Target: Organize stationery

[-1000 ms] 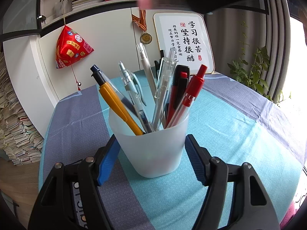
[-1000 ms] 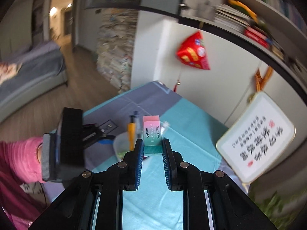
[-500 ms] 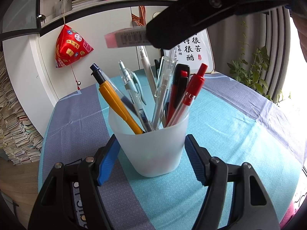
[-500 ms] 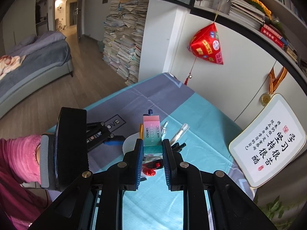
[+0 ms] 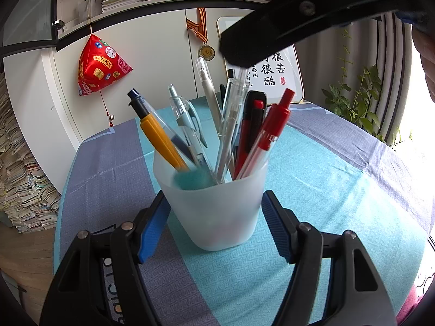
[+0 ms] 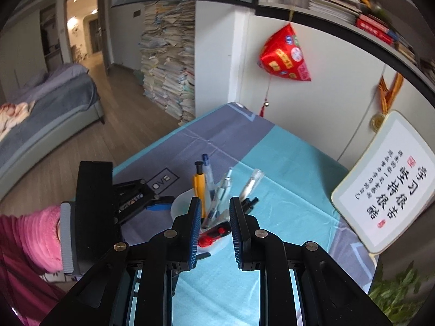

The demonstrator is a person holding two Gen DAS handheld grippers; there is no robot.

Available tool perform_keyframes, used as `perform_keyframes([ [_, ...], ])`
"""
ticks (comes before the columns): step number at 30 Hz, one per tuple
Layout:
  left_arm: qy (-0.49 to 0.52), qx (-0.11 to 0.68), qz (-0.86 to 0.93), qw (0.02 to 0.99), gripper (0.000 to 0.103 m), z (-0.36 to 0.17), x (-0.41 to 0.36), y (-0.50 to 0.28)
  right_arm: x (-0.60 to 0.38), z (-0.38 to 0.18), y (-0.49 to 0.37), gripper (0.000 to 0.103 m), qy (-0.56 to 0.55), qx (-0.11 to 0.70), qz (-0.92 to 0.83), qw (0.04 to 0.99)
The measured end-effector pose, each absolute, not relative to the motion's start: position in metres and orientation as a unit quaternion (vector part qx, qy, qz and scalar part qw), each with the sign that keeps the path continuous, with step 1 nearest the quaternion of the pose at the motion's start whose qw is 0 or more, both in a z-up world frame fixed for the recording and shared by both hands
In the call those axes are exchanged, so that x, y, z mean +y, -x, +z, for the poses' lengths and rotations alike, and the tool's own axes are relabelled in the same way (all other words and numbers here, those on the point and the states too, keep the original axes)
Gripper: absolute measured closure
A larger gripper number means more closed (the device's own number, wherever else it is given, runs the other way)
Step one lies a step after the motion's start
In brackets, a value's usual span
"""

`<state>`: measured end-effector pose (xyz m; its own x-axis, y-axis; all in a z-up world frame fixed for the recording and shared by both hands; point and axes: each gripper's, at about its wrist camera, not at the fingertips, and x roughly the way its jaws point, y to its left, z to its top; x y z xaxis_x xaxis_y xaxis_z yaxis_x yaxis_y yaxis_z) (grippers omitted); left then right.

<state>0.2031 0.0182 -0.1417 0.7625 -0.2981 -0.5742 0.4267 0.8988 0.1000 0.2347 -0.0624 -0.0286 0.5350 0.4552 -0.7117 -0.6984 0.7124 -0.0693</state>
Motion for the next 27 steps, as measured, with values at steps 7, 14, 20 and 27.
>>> perform_keyframes([
  [7,-0.113,0.285,-0.194,0.932,0.035,-0.142,0.018,-0.203,-0.096,-0.026,-0.227,0.082,0.089,0.339,0.307,0.885],
  [14,-0.118,0.281,-0.185,0.934,0.031,-0.141,0.017,-0.203,-0.137,-0.054,-0.218,0.082,-0.012,0.359,0.255,0.898],
  [20,-0.081,0.269,-0.17,0.944,0.017,-0.122,0.021,-0.205,-0.162,-0.084,-0.191,0.082,-0.054,0.369,0.226,0.9],
  [27,-0.069,0.283,-0.143,0.946,0.024,-0.108,0.01,-0.215,-0.181,-0.093,-0.169,0.082,-0.089,0.36,0.224,0.901],
])
